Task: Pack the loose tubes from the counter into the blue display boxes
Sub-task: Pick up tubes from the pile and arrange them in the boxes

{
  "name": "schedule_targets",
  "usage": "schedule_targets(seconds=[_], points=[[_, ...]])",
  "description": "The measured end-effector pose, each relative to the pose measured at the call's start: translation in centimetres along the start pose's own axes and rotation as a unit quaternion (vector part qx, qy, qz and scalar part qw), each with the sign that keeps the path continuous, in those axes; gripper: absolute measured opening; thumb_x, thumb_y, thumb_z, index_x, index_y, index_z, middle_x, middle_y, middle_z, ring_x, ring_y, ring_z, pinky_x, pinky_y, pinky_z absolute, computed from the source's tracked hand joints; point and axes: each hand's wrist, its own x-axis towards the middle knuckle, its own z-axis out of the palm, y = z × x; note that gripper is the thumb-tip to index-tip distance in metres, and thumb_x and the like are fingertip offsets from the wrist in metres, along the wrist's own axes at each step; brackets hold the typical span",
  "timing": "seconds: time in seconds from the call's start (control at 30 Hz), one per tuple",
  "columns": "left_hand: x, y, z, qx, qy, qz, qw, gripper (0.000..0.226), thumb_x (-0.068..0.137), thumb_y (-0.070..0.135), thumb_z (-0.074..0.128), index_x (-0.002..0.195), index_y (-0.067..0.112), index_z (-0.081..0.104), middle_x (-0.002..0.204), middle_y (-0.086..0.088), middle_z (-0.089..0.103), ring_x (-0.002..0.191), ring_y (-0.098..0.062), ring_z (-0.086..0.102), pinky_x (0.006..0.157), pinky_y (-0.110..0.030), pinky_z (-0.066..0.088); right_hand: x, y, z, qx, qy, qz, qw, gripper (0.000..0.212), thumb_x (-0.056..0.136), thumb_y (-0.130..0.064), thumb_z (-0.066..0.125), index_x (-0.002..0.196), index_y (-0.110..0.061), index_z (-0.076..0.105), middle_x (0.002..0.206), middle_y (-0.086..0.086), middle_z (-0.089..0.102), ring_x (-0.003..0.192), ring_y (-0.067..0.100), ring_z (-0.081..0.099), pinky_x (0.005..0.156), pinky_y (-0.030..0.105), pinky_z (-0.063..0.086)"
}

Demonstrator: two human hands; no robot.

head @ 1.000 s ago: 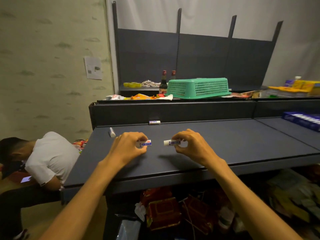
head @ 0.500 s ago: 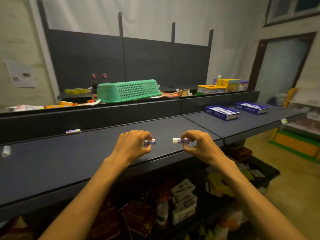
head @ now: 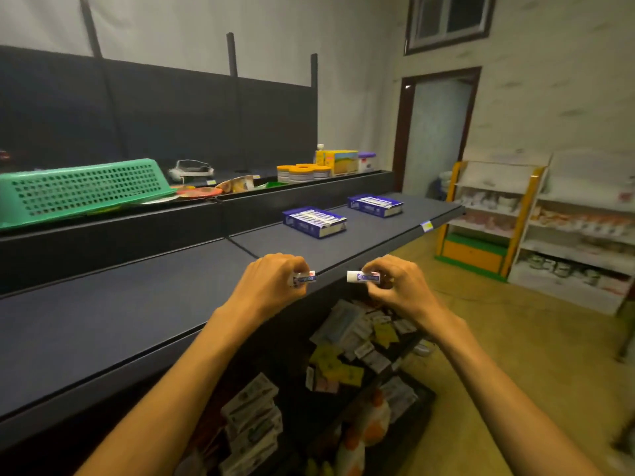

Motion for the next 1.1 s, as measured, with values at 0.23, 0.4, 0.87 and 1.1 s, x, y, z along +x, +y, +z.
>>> schedule_targets(seconds=[0.23,0.4,0.87,1.1], points=[[10.7,3.2,7.7,-0.04,0.009,0.042,0.998,0.023,0.083,0.025,0.071,0.104,0.018,0.07,0.099,-0.003,0.07,0.084,-0.017,0.063,0.074,-0.029,0.053,3.4,11.0,-0.8,-0.008,0.004,0.039,0.999,0.022,0.082,-0.017,0.074,0.103,-0.019,0.068,0.099,-0.003,0.066,0.081,0.004,0.056,0.069,0.012,0.045],[19.4,3.9,12.5,-0.067,0.015,0.047,0.997,0.018,0.082,0.023,0.071,0.099,0.019,0.07,0.094,-0.001,0.07,0.084,-0.017,0.062,0.071,-0.027,0.049,7.7,18.0,-1.9,-0.024,-0.001,0.05,0.998,0.022,0.083,-0.016,0.073,0.104,-0.019,0.068,0.097,-0.009,0.063,0.077,-0.005,0.051,0.067,0.005,0.039],[36.6,5.2,23.4,-0.077,0.003,0.017,0.997,0.025,0.081,0.021,0.073,0.105,0.018,0.068,0.104,-0.002,0.07,0.096,-0.016,0.064,0.081,-0.032,0.055,16.5,38.3,-2.3,0.0,-0.002,0.068,0.998,0.022,0.084,-0.018,0.073,0.106,-0.02,0.068,0.103,-0.003,0.067,0.082,0.003,0.055,0.066,0.009,0.043],[42.8,6.8,27.0,-0.035,0.019,-0.059,0.997,0.03,0.081,0.02,0.076,0.11,0.014,0.067,0.112,-0.006,0.066,0.105,-0.021,0.062,0.086,-0.033,0.054,22.0,47.2,-1.4,0.042,-0.026,0.005,0.999,0.021,0.083,-0.015,0.072,0.104,-0.019,0.069,0.099,-0.004,0.066,0.084,0.008,0.061,0.075,0.026,0.055]])
